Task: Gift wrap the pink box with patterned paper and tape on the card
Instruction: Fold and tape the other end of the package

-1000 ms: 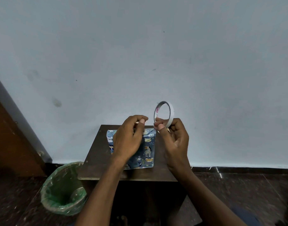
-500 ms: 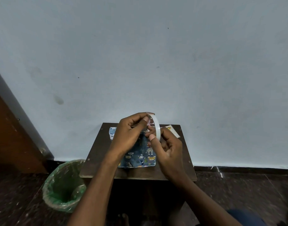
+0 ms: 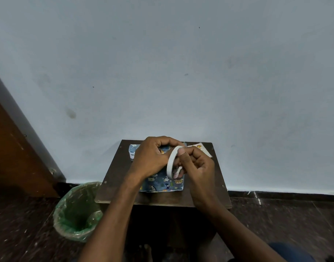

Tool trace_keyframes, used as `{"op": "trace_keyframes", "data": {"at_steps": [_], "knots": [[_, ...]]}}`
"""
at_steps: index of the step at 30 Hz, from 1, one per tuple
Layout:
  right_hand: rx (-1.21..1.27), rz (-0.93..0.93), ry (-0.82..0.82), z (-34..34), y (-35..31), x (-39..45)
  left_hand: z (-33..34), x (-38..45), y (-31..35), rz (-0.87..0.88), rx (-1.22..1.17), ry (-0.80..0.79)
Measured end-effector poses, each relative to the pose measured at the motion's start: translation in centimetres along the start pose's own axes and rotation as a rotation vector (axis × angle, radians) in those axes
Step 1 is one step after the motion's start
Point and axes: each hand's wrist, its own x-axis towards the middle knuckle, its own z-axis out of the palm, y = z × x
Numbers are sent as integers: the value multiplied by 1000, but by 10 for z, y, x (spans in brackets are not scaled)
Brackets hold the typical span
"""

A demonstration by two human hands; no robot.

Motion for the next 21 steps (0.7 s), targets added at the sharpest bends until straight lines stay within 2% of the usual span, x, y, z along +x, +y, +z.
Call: {"op": "trace_keyframes", "data": {"at_steps": [8,17,21], "knots": [[116,328,6,-5,0,-19,-7,-1,-1,71,55,-47],[164,208,-1,-11,-15,-28,-15,-6,5,80,-60,-127],[163,209,10,-12,-16,-25,-16,-9,8,91,-123,-127]]}}
